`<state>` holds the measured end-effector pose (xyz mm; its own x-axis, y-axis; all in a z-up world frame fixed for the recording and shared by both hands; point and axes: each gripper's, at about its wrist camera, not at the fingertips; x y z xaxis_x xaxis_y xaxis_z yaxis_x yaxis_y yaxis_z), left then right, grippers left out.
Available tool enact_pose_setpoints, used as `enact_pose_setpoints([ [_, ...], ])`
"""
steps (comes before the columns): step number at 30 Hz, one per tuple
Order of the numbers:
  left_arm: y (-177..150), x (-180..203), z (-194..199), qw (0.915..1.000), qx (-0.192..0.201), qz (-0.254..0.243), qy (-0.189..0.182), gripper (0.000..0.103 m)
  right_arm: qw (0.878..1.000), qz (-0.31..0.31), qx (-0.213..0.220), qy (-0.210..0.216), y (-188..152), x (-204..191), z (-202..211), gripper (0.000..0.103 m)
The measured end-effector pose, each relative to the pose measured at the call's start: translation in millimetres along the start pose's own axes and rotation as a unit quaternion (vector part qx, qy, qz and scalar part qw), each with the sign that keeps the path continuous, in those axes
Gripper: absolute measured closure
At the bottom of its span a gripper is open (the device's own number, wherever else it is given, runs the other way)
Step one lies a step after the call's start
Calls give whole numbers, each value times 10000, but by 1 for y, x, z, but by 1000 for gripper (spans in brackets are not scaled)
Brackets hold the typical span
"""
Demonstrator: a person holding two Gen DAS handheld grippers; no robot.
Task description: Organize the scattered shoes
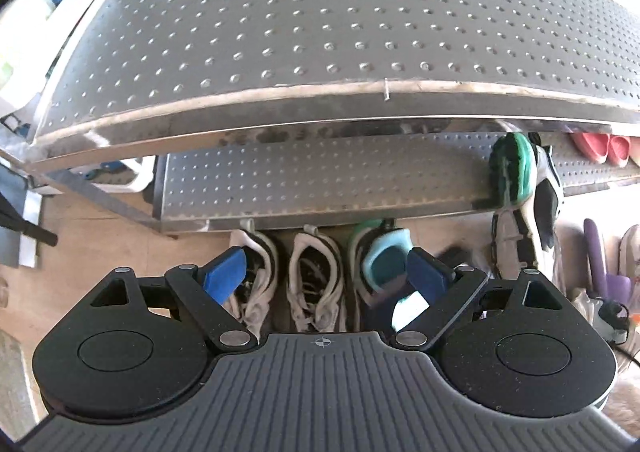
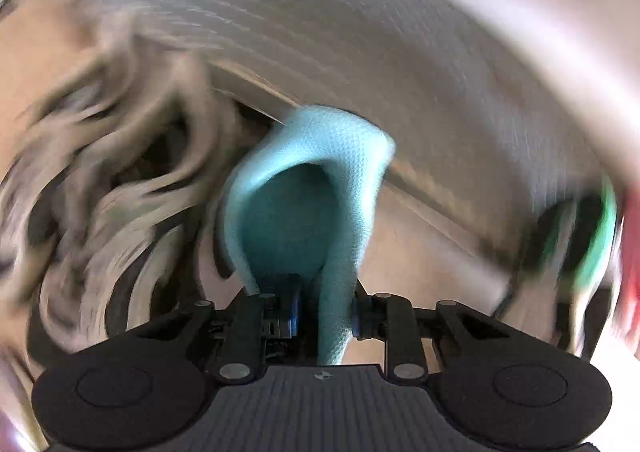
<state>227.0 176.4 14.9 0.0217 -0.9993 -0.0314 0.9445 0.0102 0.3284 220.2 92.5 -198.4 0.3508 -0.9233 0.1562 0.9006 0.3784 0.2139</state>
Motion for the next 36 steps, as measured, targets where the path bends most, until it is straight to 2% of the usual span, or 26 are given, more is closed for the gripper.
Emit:
enact_pose_setpoints([
  [1,0,-1,-1,10000,-12,11,17,12,9992,-360,-138,44,4,8,-2,48],
  [2,1,-2,-1,10000,-24,37,33,12,9976,-631,-260,70,7,14,-4,44],
  [3,1,-3,-4,10000,-30,51,38,12,9948,-891,-357,350,8,26,-5,36],
  [4,1,-5,-4,9999,-27,89,39,12,9895,-1145,-441,762,7,39,-4,36],
  [6,1,-7,-3,9999,8,142,6,12,9762,-1710,-565,1205,-1,61,-1,34],
  [9,1,-7,-1,9999,24,162,-53,12,9605,-2269,-374,1567,-21,78,6,36],
  [12,1,-3,-3,10000,-6,88,-41,12,9480,-2489,-322,1956,-29,77,5,54],
  [13,0,1,-5,10000,-32,12,-32,12,9402,-2585,-379,2184,-27,77,4,54],
  [14,-1,4,-6,10000,-58,-62,-23,12,9396,-2556,-466,2228,-22,75,5,54],
  [16,-2,10,-9,9998,-109,-170,-11,12,9544,-2214,-557,1922,-13,72,14,52],
  [17,-2,13,-12,9996,-147,-233,1,12,9605,-2069,-577,1770,-10,74,19,48],
  [18,-2,17,-14,9995,-171,-271,15,12,9698,-1828,-554,1517,-8,80,31,36],
  [20,-2,21,-15,9994,-189,-303,9,12,9768,-1596,-406,1367,-8,96,53,32],
  [24,-2,38,-20,9988,-242,-416,-90,12,9798,-1285,-132,1528,-33,158,111,32],
  [31,-7,88,-31,9943,-504,-827,-455,12,9845,-1033,382,1368,-81,257,196,24],
  [34,-18,114,-41,9910,-746,-1016,-439,12,9838,-1108,645,1250,-89,277,196,20],
  [36,-24,125,-45,9893,-878,-1093,-397,12,9815,-1364,594,1206,-89,285,181,20],
])
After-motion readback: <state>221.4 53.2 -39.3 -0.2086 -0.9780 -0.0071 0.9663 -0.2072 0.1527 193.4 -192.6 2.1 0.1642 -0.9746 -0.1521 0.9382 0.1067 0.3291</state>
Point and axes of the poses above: each gripper's, at about its wrist camera, not at the fingertips, and z roughly against the way its jaws point, x to its right, y to its top, and after that the axes turned 1 degree about -z, right-handed
